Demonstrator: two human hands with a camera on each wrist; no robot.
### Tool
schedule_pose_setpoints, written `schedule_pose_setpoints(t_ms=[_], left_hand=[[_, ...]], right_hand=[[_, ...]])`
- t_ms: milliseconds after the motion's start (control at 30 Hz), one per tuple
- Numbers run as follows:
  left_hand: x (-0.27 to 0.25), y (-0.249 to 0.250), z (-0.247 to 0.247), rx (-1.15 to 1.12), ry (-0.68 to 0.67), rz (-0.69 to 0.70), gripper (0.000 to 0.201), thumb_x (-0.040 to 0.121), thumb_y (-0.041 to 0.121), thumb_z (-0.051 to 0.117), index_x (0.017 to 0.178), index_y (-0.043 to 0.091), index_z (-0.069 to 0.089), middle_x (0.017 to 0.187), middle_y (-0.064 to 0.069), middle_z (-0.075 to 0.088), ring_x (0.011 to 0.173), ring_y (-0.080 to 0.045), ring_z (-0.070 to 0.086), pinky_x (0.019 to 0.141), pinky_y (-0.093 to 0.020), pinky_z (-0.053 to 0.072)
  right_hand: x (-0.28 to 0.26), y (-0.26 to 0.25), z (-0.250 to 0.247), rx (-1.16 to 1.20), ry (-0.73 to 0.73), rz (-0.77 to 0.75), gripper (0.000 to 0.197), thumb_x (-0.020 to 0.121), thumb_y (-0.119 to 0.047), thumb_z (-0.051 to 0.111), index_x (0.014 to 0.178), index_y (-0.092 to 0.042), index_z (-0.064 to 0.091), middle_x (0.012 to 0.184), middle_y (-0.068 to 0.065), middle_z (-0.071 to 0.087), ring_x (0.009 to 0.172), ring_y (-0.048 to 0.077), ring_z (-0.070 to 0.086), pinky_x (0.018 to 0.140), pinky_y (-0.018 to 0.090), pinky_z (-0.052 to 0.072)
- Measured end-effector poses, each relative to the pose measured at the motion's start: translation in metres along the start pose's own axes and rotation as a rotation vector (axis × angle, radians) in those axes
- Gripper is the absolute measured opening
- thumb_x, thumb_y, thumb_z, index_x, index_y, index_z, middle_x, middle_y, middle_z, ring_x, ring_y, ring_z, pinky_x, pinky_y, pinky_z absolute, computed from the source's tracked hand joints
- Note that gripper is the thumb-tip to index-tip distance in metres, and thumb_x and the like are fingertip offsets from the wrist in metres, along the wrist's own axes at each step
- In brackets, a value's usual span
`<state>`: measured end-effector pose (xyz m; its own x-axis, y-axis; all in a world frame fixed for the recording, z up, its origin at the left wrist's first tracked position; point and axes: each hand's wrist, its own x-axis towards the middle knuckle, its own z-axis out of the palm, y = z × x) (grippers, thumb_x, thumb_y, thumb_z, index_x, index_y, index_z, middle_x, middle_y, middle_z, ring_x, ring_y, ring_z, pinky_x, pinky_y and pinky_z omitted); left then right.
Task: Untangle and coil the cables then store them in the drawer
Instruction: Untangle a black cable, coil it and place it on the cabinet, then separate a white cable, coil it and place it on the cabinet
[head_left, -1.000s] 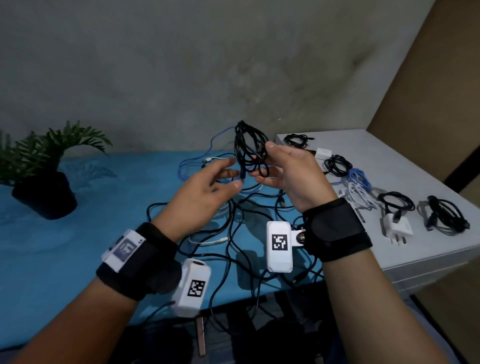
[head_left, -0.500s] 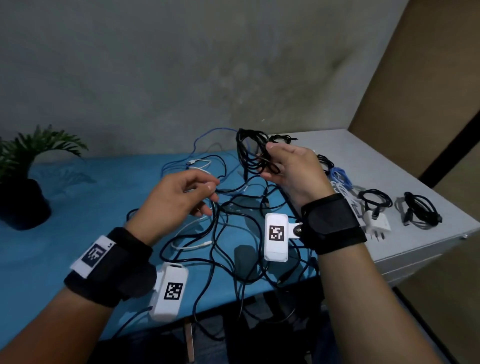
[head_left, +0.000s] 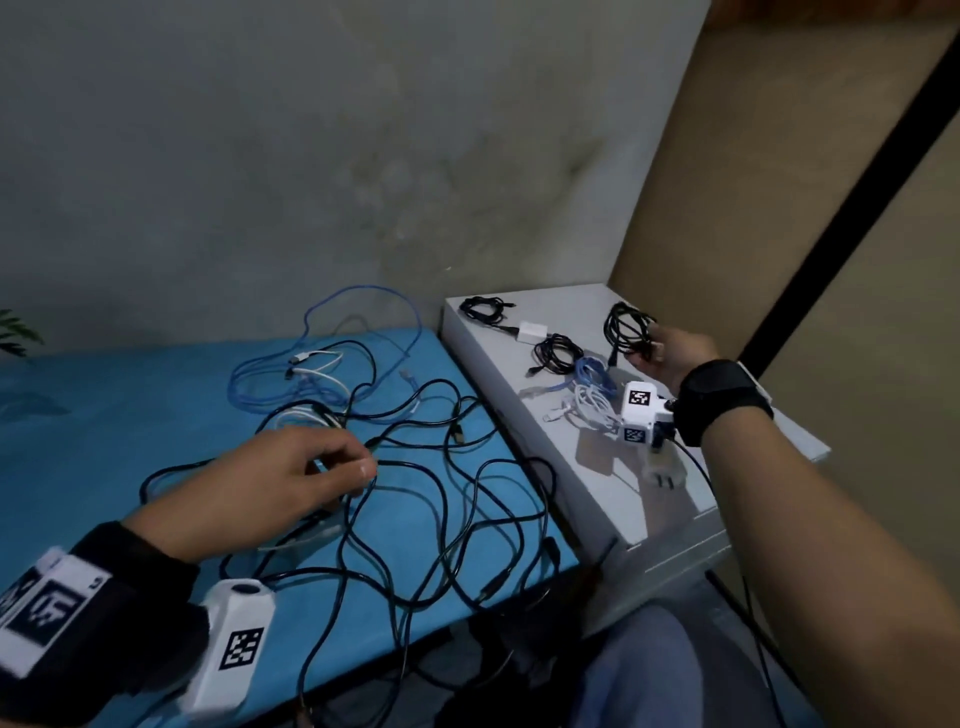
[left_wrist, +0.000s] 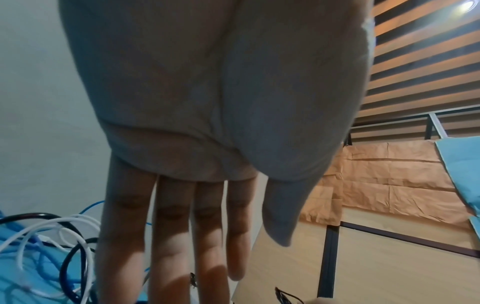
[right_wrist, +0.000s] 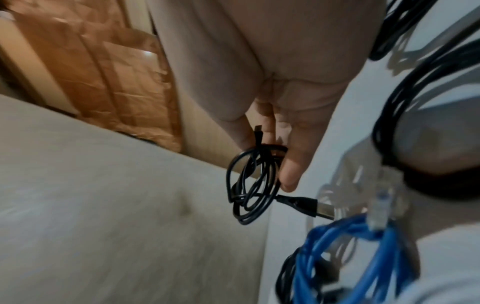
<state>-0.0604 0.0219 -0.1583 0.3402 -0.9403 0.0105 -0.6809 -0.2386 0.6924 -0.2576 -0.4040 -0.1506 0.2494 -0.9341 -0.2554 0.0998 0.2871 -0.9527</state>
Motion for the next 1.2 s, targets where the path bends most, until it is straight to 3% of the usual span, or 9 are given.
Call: schedule_pose_setpoints(t_ms=[133, 233, 367, 433, 567, 700, 833, 1033, 1200], left_hand=[[0.002, 0.0, 0.002, 0.035, -0.049, -0.017, 0.037, 0.087, 0.072, 0.048, 0.1, 0.044, 0.068, 0.091, 0.016, 0.071, 0.079, -0.011, 0.068, 0.082, -0.045, 0.056], [0.002, 0.003, 0.002, 0.042, -0.064, -0.023, 0.047, 0.08, 0.08, 0.044, 0.101, 0.046, 0.068, 0.092, 0.017, 0.071, 0.081, -0.007, 0.068, 0.082, -0.039, 0.056], [0.002, 0.004, 0.004, 0.043, -0.065, -0.036, 0.039, 0.085, 0.077, 0.045, 0.101, 0.049, 0.067, 0.092, 0.017, 0.072, 0.082, -0.006, 0.068, 0.083, -0.04, 0.056], [0.002, 0.005, 0.003, 0.043, -0.068, -0.039, 0.041, 0.086, 0.076, 0.044, 0.102, 0.048, 0.067, 0.091, 0.016, 0.072, 0.081, -0.008, 0.068, 0.083, -0.041, 0.056], [0.001, 0.003, 0.0, 0.052, -0.065, -0.025, 0.053, 0.074, 0.082, 0.041, 0.105, 0.047, 0.067, 0.093, 0.019, 0.072, 0.084, -0.005, 0.067, 0.083, -0.037, 0.055], [0.001, 0.002, -0.001, 0.056, -0.055, -0.015, 0.054, 0.075, 0.083, 0.041, 0.104, 0.046, 0.068, 0.095, 0.019, 0.072, 0.085, -0.005, 0.068, 0.084, -0.038, 0.055], [0.0, 0.003, -0.004, 0.046, -0.046, -0.009, 0.055, 0.074, 0.084, 0.042, 0.102, 0.044, 0.069, 0.093, 0.017, 0.072, 0.084, -0.004, 0.069, 0.084, -0.037, 0.055], [-0.012, -0.007, -0.03, -0.016, 0.08, -0.043, 0.061, 0.07, 0.092, 0.047, 0.094, 0.041, 0.07, 0.088, 0.014, 0.074, 0.074, -0.005, 0.071, 0.071, -0.023, 0.054], [-0.023, -0.024, -0.045, 0.037, 0.148, -0.15, 0.034, 0.088, 0.057, 0.055, 0.09, 0.026, 0.071, 0.085, 0.015, 0.074, 0.073, -0.006, 0.071, 0.072, -0.028, 0.052]], right_hand=[[0.034, 0.012, -0.025, -0.147, 0.045, 0.036, 0.014, 0.106, -0.007, 0.048, 0.094, -0.002, 0.054, 0.102, 0.018, 0.059, 0.076, 0.024, 0.061, 0.044, 0.032, 0.057], [0.043, 0.017, -0.027, -0.383, 0.041, 0.005, 0.036, 0.104, -0.017, 0.051, 0.137, -0.001, 0.051, 0.127, 0.014, 0.059, 0.108, 0.03, 0.067, 0.069, 0.028, 0.059], [0.031, 0.016, -0.026, -0.948, 0.121, -0.184, 0.046, 0.099, -0.037, 0.061, 0.134, -0.008, 0.056, 0.134, 0.011, 0.064, 0.126, 0.028, 0.059, 0.101, 0.028, 0.047], [0.023, 0.015, -0.021, -1.036, 0.072, -0.19, 0.043, 0.096, -0.035, 0.064, 0.13, -0.008, 0.059, 0.133, 0.012, 0.064, 0.125, 0.03, 0.06, 0.098, 0.028, 0.046], [0.008, 0.003, -0.013, -0.839, 0.089, -0.123, 0.039, 0.1, -0.023, 0.059, 0.129, 0.003, 0.059, 0.121, 0.017, 0.062, 0.119, 0.034, 0.061, 0.072, 0.03, 0.042], [-0.004, 0.003, 0.015, -0.811, 0.093, -0.251, 0.029, 0.094, -0.02, 0.062, 0.074, 0.001, 0.057, 0.076, 0.015, 0.054, 0.082, 0.032, 0.051, 0.071, 0.037, 0.039], [-0.054, 0.011, 0.063, -0.697, -0.11, -0.368, 0.026, 0.093, -0.022, 0.068, 0.102, 0.002, 0.073, 0.104, 0.017, 0.072, 0.101, 0.03, 0.065, 0.095, 0.041, 0.052], [-0.161, 0.027, 0.133, -0.521, -0.577, -0.354, 0.012, 0.098, -0.023, 0.063, 0.096, -0.016, 0.071, 0.098, 0.003, 0.072, 0.084, 0.015, 0.063, 0.07, 0.02, 0.047], [-0.23, 0.071, 0.154, -0.743, -1.001, -0.417, 0.019, 0.099, -0.03, 0.063, 0.107, -0.015, 0.071, 0.101, 0.01, 0.076, 0.075, 0.013, 0.069, 0.073, 0.028, 0.053]])
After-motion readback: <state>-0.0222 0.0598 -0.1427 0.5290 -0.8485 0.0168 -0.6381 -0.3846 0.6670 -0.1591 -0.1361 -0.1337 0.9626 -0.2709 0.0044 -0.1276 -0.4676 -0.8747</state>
